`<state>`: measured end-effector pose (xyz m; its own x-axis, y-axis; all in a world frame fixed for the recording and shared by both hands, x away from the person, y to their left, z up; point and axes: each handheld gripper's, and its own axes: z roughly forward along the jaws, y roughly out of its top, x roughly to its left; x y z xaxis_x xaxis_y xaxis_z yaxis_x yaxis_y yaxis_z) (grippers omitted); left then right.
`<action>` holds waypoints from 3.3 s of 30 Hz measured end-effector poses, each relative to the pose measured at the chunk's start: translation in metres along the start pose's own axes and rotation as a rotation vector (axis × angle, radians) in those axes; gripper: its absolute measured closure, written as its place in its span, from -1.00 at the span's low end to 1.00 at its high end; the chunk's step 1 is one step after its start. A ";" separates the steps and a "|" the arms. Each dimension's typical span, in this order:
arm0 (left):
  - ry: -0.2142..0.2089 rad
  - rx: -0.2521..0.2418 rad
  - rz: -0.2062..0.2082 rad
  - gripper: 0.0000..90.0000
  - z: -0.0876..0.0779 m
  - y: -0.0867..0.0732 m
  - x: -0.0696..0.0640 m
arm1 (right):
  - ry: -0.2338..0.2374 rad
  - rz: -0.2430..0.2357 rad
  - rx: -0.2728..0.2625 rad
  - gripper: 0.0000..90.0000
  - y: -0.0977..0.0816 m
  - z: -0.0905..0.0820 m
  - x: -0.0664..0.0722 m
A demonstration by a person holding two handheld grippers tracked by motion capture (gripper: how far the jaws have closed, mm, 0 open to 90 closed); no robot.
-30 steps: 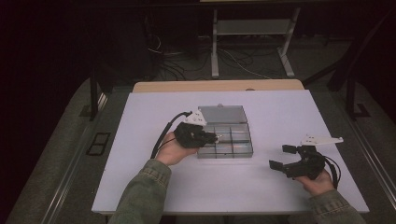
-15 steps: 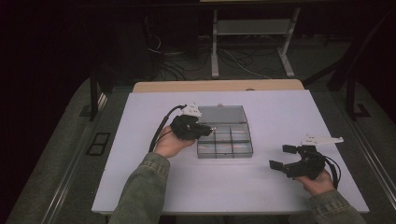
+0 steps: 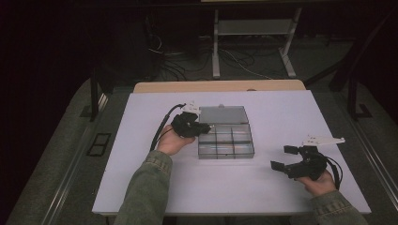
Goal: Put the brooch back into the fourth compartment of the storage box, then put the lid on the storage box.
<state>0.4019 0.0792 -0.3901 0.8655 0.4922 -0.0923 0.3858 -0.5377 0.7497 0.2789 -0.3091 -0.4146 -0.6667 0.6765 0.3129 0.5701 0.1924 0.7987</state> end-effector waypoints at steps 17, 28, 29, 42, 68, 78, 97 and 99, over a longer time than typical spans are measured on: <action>0.011 0.076 0.000 0.80 0.020 -0.008 0.007 | 0.002 0.001 0.001 -0.98 0.000 -0.001 -0.001; 0.013 0.107 -0.023 0.80 0.029 -0.012 0.012 | 0.006 0.000 0.005 -0.98 0.000 -0.001 0.000; 0.012 0.111 -0.018 0.80 0.030 -0.012 0.012 | 0.006 0.000 0.005 -0.98 0.000 -0.001 0.000; -0.001 0.111 -0.054 0.76 0.037 -0.013 0.013 | 0.008 -0.002 0.001 -0.98 0.000 -0.001 0.000; -0.079 0.020 -0.078 0.06 0.014 -0.003 0.003 | 0.015 0.013 0.030 -0.98 0.011 0.003 0.000; -0.126 -0.063 -0.118 -0.26 -0.002 -0.001 0.009 | 0.019 0.003 0.055 -0.98 0.027 0.012 0.002; -0.115 -0.095 -0.254 -0.79 -0.008 0.010 0.033 | 0.022 -0.034 0.068 -0.98 0.079 0.033 -0.002; -0.101 -0.100 -0.262 -0.85 -0.009 0.012 0.036 | 0.023 -0.040 0.070 -0.98 0.086 0.036 -0.002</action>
<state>0.4353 0.0964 -0.3788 0.7699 0.5320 -0.3524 0.5714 -0.3289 0.7519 0.3463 -0.2684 -0.3655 -0.7000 0.6507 0.2941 0.5747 0.2689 0.7729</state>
